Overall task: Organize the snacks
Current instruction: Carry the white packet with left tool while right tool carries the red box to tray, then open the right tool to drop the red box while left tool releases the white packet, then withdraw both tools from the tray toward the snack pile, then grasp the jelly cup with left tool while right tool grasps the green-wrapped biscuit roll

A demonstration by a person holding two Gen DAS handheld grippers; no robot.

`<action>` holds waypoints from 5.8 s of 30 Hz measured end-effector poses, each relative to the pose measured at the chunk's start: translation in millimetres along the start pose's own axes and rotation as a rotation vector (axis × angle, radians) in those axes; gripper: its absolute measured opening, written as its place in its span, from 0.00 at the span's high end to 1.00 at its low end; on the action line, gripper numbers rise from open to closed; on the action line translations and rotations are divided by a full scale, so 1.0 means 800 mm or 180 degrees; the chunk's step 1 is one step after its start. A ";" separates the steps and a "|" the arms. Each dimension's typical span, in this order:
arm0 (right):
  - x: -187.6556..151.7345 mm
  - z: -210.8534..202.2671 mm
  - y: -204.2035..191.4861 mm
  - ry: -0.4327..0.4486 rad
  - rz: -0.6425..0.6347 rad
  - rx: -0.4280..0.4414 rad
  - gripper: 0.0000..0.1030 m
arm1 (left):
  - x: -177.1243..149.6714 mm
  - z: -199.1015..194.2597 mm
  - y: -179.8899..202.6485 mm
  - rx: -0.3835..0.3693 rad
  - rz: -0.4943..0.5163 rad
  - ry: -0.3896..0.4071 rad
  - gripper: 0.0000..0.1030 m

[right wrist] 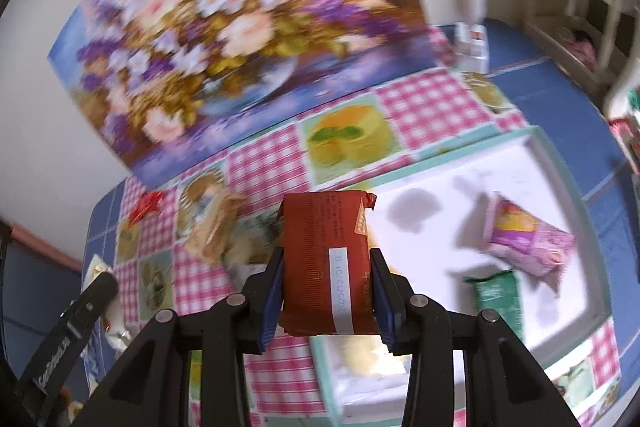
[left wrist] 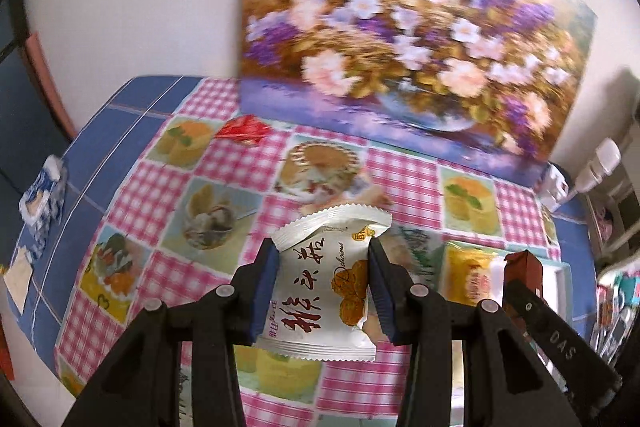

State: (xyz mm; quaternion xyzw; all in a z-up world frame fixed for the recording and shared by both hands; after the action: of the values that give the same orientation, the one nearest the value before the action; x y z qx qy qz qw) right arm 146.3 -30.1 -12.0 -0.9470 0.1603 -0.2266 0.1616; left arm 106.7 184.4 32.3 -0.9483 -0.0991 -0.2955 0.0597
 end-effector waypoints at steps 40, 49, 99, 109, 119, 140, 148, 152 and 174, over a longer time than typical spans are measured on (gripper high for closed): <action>0.044 -0.033 0.157 0.0101 0.0765 -0.0253 0.59 | -0.051 0.018 0.255 -0.0543 0.1306 -0.0149 0.55; 0.035 -0.009 0.155 -0.0072 0.0750 -0.0264 0.59 | -0.058 0.038 0.263 -0.0598 0.1301 -0.0268 0.55; 0.021 0.008 0.120 -0.0163 0.0422 -0.0503 0.36 | -0.020 0.051 0.120 0.0014 0.0223 -0.0366 0.18; 0.007 0.010 0.063 -0.0128 0.0065 -0.0467 0.14 | -0.016 0.042 0.032 0.0446 -0.0247 -0.0285 0.10; -0.010 0.004 -0.009 0.0040 -0.0376 -0.0149 0.00 | -0.015 0.029 -0.022 0.0617 -0.0446 -0.0183 0.09; -0.059 0.030 -0.093 -0.0138 -0.0827 0.0313 0.00 | -0.023 0.027 -0.118 0.0715 -0.0849 -0.0214 0.09; -0.074 0.035 -0.118 -0.0085 -0.0997 0.0421 0.00 | -0.035 0.033 -0.153 0.0697 -0.1062 -0.0292 0.09; -0.080 0.046 -0.120 -0.0173 -0.1014 0.0421 0.00 | -0.039 0.038 -0.160 0.0663 -0.1112 -0.0330 0.09; -0.045 0.069 -0.016 -0.0292 -0.0515 -0.0494 0.05 | -0.071 0.119 -0.035 -0.0233 -0.0598 -0.0998 0.09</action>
State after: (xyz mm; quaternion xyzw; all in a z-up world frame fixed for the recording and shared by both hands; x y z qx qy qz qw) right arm 145.5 8.1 -67.2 -0.9759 0.0928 -0.1823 0.0762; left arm 107.1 219.0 -76.2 -0.9709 -0.1845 -0.1517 -0.0188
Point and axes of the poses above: each gripper's, at about its wrist camera, not at the fingertips, and z roughly the way its jaws point, y to its right, x to its top, the point moved 6 cm from there along z, roughly the way its jaws point, and after that the axes turned 8 degrees about z, right-handed, at the moved point
